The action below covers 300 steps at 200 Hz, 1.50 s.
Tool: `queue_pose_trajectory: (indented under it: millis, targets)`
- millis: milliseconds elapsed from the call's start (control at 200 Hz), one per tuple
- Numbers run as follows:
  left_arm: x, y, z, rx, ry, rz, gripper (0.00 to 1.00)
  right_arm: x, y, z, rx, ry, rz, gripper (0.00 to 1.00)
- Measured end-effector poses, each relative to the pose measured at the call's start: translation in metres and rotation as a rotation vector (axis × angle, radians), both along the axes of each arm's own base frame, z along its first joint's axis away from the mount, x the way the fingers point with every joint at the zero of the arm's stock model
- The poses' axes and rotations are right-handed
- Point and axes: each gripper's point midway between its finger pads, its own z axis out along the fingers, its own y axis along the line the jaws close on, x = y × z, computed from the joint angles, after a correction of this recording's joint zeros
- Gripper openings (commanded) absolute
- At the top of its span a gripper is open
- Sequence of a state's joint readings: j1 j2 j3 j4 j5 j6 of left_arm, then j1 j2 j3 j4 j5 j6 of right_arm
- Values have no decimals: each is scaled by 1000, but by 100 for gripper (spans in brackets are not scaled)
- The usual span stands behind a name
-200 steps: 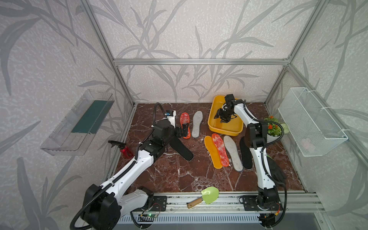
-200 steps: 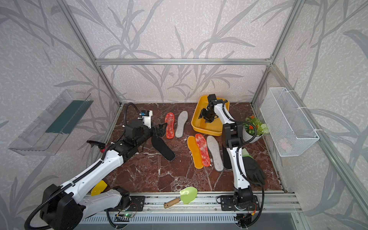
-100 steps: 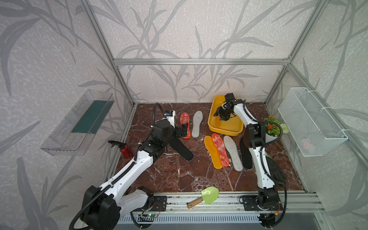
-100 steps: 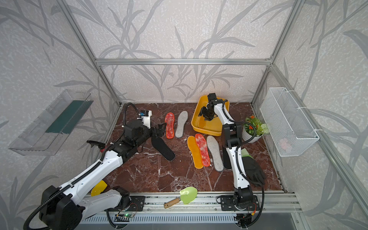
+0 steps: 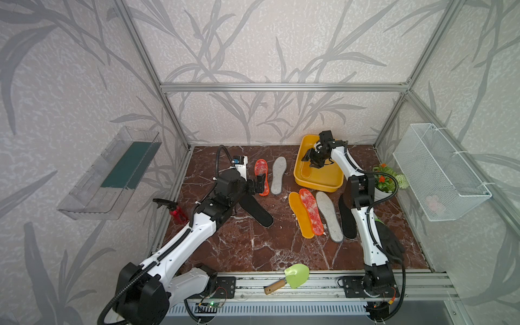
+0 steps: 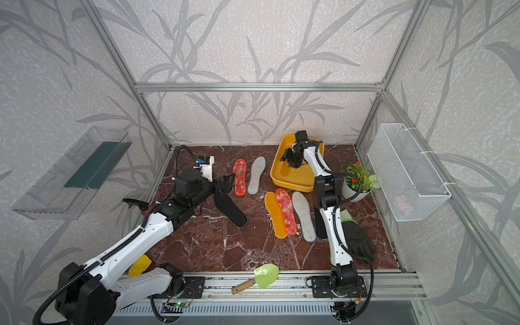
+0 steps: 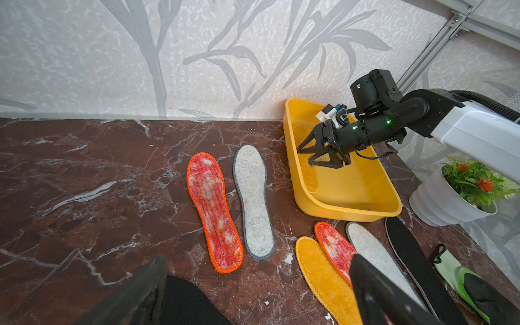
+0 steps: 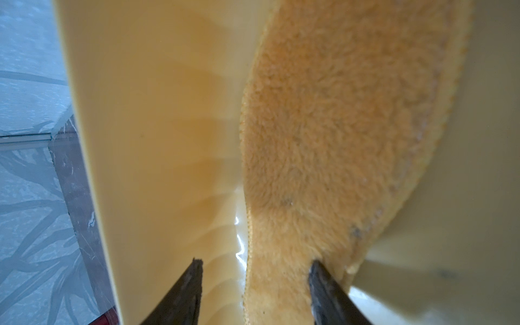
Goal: Put the insoles into the storage box
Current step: Place the insole in the storage box.
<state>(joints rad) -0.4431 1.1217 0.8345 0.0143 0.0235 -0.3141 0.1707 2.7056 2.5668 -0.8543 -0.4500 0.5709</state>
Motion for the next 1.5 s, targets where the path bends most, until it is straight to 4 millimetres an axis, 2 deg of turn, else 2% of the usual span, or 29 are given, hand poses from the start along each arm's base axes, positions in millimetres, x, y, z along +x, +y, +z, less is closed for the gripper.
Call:
queue_pose_trajectory:
  millis: [265, 615, 1085, 1270, 1500]
  targets:
    - [-2, 1, -3, 3, 5, 2, 99, 0, -2, 1, 0, -13, 25, 61]
    - [-2, 2, -3, 3, 5, 4, 99, 3, -14, 3, 13, -27, 39, 61]
    - [-2, 2, -4, 1, 7, 7, 99, 0, -9, 13, 57, -40, 81, 61]
    - [-2, 2, -8, -9, 23, 13, 99, 0, -5, 27, 79, -60, 95, 61]
    - [0, -3, -23, -19, 73, 3, 99, -1, -4, 62, 90, -123, 119, 60]
